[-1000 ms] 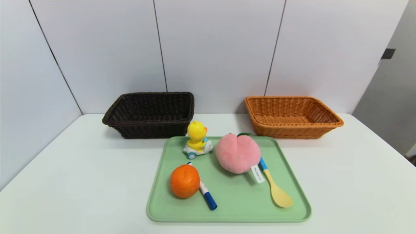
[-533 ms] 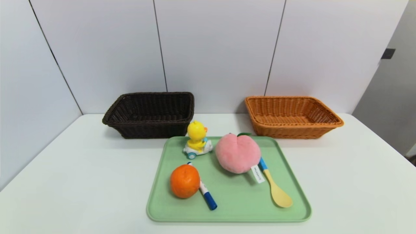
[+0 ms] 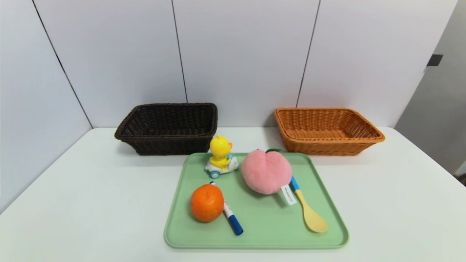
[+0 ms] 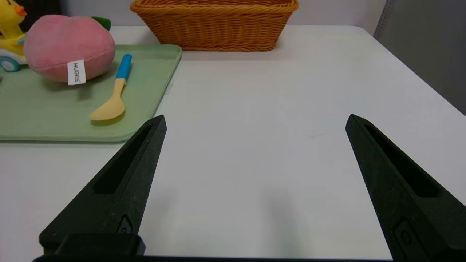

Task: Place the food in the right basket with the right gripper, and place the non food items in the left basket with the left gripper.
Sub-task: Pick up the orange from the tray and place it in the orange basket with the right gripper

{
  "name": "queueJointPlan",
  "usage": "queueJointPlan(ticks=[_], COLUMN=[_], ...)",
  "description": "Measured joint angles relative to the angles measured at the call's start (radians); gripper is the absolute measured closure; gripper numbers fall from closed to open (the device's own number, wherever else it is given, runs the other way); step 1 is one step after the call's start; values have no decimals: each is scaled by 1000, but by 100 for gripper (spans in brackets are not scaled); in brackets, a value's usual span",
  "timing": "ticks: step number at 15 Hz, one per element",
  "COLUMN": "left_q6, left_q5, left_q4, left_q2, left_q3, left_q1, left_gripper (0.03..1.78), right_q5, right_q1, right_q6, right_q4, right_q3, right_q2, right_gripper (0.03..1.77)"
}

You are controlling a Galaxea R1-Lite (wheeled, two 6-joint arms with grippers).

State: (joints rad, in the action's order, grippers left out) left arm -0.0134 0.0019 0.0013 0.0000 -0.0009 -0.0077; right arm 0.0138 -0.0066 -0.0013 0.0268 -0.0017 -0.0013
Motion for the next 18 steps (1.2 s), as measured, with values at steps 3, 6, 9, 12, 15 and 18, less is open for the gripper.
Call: queueJointPlan(ticks=[3,6,9,12,15,18], left_q6=[9,-15,-64,-93,-98,-98], left_q5=[-3,-8,-9,-7,-17,-82], left_q4=[18,138,346,451,463,465], left_q2=[0,9,87,235,413,612], left_q3=[-20,-164,-375,-544,-663,-777], left_q1=[0,0,0,-6,-9,-10], left_gripper=[12,12,12,12,12,12], right_q5=[11,15,10,6,11,21], right_q1=[0,0,0,0,-1,-1], right_q6=[7,9,10,10,10,10], right_q4=[-13,-135,-192,-199,-200,-203], right_q3=[-81,-245,-381,-503,-641,-756], right_q2=[1,37,147,305,496,690], right_gripper=[10,10,10,10,10,10])
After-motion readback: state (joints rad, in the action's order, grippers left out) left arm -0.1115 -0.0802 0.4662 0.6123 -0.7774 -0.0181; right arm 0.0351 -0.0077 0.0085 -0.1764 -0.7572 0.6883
